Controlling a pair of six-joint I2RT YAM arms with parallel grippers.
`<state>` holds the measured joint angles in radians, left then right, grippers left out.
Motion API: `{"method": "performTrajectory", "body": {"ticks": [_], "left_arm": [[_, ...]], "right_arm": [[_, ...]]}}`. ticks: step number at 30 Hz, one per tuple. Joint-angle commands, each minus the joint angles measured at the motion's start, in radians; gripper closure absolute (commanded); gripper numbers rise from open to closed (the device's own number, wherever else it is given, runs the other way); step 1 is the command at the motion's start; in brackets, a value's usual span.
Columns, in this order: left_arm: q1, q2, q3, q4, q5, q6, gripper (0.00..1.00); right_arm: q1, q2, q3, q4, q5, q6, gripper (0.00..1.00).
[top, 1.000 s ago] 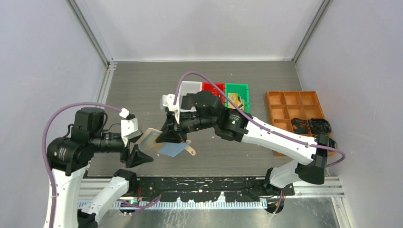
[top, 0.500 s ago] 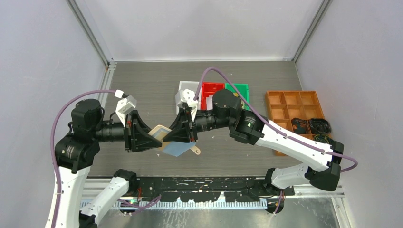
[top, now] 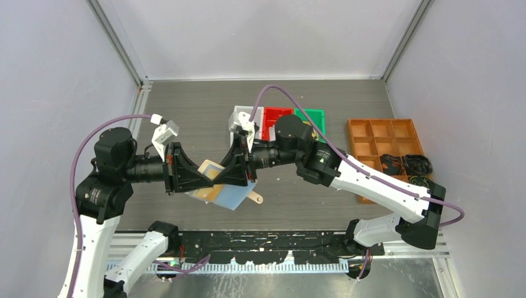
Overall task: Take the credit cards out of the card holder
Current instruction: Remove the credit card from the card holder.
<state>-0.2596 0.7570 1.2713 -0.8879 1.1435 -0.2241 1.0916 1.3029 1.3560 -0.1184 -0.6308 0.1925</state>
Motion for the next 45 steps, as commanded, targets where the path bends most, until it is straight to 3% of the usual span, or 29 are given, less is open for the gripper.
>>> {"method": "performTrajectory", "body": {"ticks": [1, 3, 6, 12, 18, 24, 34, 40, 45], "left_arm": [[0.003, -0.006, 0.011, 0.023, -0.119, -0.003, 1.0], [0.003, -0.006, 0.005, 0.032, -0.155, -0.009, 1.0], [0.003, 0.003, -0.003, 0.048, -0.229, -0.032, 1.0], [0.003, 0.036, 0.01, 0.088, -0.404, -0.076, 1.0], [0.004, 0.056, 0.012, 0.15, -0.554, -0.225, 1.0], [0.026, 0.114, 0.045, 0.173, -0.43, -0.346, 1.0], [0.177, 0.154, 0.016, 0.331, -0.127, -0.55, 1.0], [0.2, 0.127, -0.011, 0.406, -0.102, -0.614, 1.0], [0.2, 0.109, -0.027, 0.408, -0.1, -0.618, 0.99]], "right_arm": [[-0.071, -0.056, -0.028, 0.269, 0.014, 0.178, 0.52], [-0.107, -0.093, -0.075, 0.344, 0.074, 0.256, 0.35], [-0.153, -0.155, -0.127, 0.383, 0.181, 0.351, 0.26], [-0.168, -0.237, -0.176, 0.333, 0.234, 0.561, 0.26], [-0.165, -0.213, -0.365, 0.626, 0.223, 0.852, 0.35], [-0.164, -0.082, -0.416, 0.807, 0.184, 0.968, 0.38], [-0.165, -0.014, -0.427, 0.858, 0.161, 0.983, 0.41], [-0.169, 0.009, -0.417, 0.884, 0.166, 0.992, 0.43], [-0.175, 0.079, -0.407, 1.038, 0.163, 1.088, 0.47]]}}
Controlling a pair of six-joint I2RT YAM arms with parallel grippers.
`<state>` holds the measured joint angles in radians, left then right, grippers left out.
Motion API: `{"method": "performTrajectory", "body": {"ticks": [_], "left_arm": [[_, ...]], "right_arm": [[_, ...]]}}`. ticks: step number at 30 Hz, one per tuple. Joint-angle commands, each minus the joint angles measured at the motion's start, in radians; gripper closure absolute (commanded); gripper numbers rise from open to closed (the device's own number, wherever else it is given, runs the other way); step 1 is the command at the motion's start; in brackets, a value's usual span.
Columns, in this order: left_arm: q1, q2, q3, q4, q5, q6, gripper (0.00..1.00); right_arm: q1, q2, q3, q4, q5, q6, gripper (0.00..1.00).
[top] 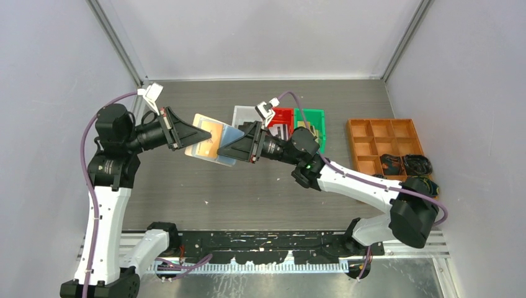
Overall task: Take the credit cards out of the card holder
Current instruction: Remove the credit card from the card holder.
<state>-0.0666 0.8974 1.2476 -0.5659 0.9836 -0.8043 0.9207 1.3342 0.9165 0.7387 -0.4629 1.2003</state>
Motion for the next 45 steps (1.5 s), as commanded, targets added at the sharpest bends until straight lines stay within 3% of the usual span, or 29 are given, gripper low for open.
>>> {"method": "performTrajectory", "body": {"ticks": [1, 7, 13, 21, 29, 38, 45], "left_arm": [[0.007, -0.034, -0.007, 0.083, 0.059, -0.035, 0.99], [0.007, -0.037, -0.008, 0.005, 0.028, 0.049, 0.92], [0.007, -0.038, 0.017, -0.117, -0.089, 0.184, 0.85], [0.007, -0.04, -0.008, -0.101, -0.084, 0.158, 0.77], [0.006, -0.048, -0.05, 0.01, 0.057, 0.048, 0.57], [0.02, -0.081, -0.096, 0.244, 0.183, -0.148, 0.66], [0.031, -0.084, -0.095, 0.269, 0.189, -0.173, 0.8]], "right_arm": [[-0.003, 0.072, 0.036, 0.222, -0.005, 0.105, 0.49], [-0.004, 0.145, 0.055, 0.381, -0.011, 0.215, 0.6], [-0.004, 0.13, 0.073, 0.324, -0.023, 0.176, 0.67], [-0.003, 0.177, 0.084, 0.407, -0.007, 0.224, 0.81], [-0.003, 0.194, 0.07, 0.487, 0.024, 0.258, 0.99], [-0.01, 0.147, -0.031, 0.497, 0.053, 0.237, 0.99], [-0.016, 0.118, -0.077, 0.498, 0.063, 0.232, 0.99]]}}
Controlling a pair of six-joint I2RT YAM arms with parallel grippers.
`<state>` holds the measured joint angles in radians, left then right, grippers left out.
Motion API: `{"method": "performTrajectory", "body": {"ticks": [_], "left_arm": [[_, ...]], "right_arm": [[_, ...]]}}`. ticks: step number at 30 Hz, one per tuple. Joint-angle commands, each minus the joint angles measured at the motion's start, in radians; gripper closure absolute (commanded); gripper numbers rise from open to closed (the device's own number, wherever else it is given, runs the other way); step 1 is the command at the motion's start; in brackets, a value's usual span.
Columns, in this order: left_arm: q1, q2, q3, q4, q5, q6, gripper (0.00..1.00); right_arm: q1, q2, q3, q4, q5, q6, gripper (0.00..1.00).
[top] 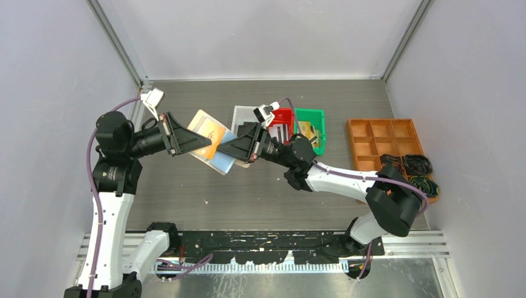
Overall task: Take the credit cards out of the card holder
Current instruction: Remove the credit card from the card holder.
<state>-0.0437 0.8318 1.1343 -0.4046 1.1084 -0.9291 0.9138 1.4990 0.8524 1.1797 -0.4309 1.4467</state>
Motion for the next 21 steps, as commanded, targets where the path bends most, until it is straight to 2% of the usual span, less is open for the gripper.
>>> {"method": "performTrajectory", "body": {"ticks": [1, 8, 9, 11, 13, 18, 21], "left_arm": [[0.01, -0.017, 0.021, 0.108, 0.063, -0.049, 0.81], [0.014, -0.017, 0.026, 0.113, 0.056, -0.049, 0.85], [0.014, -0.019, 0.023, 0.111, 0.053, -0.046, 0.86], [0.014, -0.023, 0.022, 0.098, 0.037, -0.024, 0.9], [0.014, -0.034, 0.03, 0.061, 0.01, 0.02, 0.92], [0.014, -0.053, 0.066, -0.088, -0.126, 0.176, 0.98], [0.014, -0.063, 0.065, -0.102, -0.159, 0.201, 0.99]], "right_arm": [[-0.009, -0.05, -0.017, 0.057, 0.031, -0.017, 0.99], [-0.009, -0.073, -0.031, 0.024, 0.028, -0.042, 0.99], [-0.009, -0.07, -0.022, 0.024, 0.023, -0.041, 0.96], [-0.01, -0.06, -0.004, 0.027, 0.019, -0.031, 0.78], [-0.007, -0.046, 0.012, 0.048, 0.015, -0.022, 0.69], [0.002, -0.028, 0.057, 0.071, -0.003, -0.009, 0.65], [0.009, -0.014, 0.084, 0.058, -0.014, -0.013, 0.65]]}}
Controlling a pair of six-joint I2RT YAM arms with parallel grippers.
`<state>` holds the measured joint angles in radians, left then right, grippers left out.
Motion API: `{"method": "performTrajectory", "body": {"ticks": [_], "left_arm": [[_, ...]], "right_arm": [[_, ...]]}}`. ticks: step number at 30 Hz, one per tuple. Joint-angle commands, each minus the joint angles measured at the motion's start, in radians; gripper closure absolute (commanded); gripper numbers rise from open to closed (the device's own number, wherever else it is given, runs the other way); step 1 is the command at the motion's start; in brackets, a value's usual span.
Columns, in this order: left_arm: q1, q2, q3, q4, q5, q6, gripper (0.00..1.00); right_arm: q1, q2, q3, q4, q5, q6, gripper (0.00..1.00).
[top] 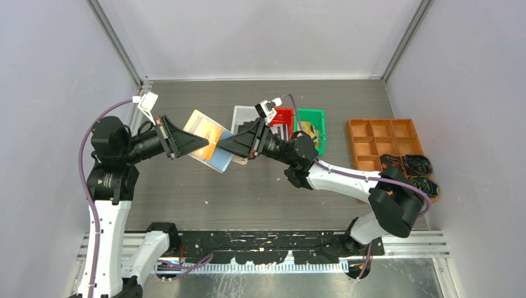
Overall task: Take the credit cards out of the card holder
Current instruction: Remove the credit card from the card holder, then place the card holder at the center of the board.
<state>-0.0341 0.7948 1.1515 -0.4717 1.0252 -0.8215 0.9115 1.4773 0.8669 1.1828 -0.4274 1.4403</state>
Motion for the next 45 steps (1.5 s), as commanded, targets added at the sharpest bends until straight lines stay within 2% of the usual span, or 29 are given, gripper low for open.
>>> {"method": "performTrajectory", "body": {"ticks": [1, 12, 16, 20, 22, 24, 30, 37, 41, 45], "left_arm": [[0.004, -0.026, 0.047, -0.029, -0.07, 0.086, 0.99], [0.005, -0.017, 0.041, 0.02, -0.025, 0.005, 0.97], [0.005, -0.015, 0.039, 0.018, -0.035, 0.004, 0.93], [0.004, -0.006, 0.039, 0.019, -0.028, -0.015, 0.74], [0.005, -0.001, 0.042, 0.031, -0.015, -0.028, 0.7], [0.005, 0.002, 0.045, 0.046, -0.01, -0.043, 0.7], [0.005, 0.004, 0.037, 0.088, -0.022, -0.078, 0.82], [0.009, 0.005, 0.051, 0.073, -0.048, -0.04, 0.86], [0.015, 0.021, 0.083, -0.019, -0.076, 0.098, 0.87], [0.016, 0.048, 0.119, -0.15, -0.127, 0.315, 0.87]], "right_arm": [[0.012, 0.013, 0.075, 0.048, -0.018, -0.006, 0.65], [0.031, 0.053, 0.119, 0.023, -0.038, -0.007, 0.66], [0.045, 0.067, 0.138, 0.034, -0.049, 0.002, 0.81], [0.045, 0.057, 0.116, 0.045, -0.045, -0.001, 0.97], [0.043, 0.039, 0.087, 0.038, -0.039, -0.015, 0.99], [0.039, 0.021, 0.053, 0.034, -0.03, -0.026, 0.99], [0.032, -0.016, -0.037, 0.037, -0.007, -0.033, 0.99], [-0.033, -0.097, -0.137, 0.028, -0.038, 0.015, 0.99], [-0.131, -0.203, -0.201, -0.117, -0.12, 0.049, 0.99], [-0.298, -0.358, -0.201, -0.542, -0.217, -0.046, 0.99]]}}
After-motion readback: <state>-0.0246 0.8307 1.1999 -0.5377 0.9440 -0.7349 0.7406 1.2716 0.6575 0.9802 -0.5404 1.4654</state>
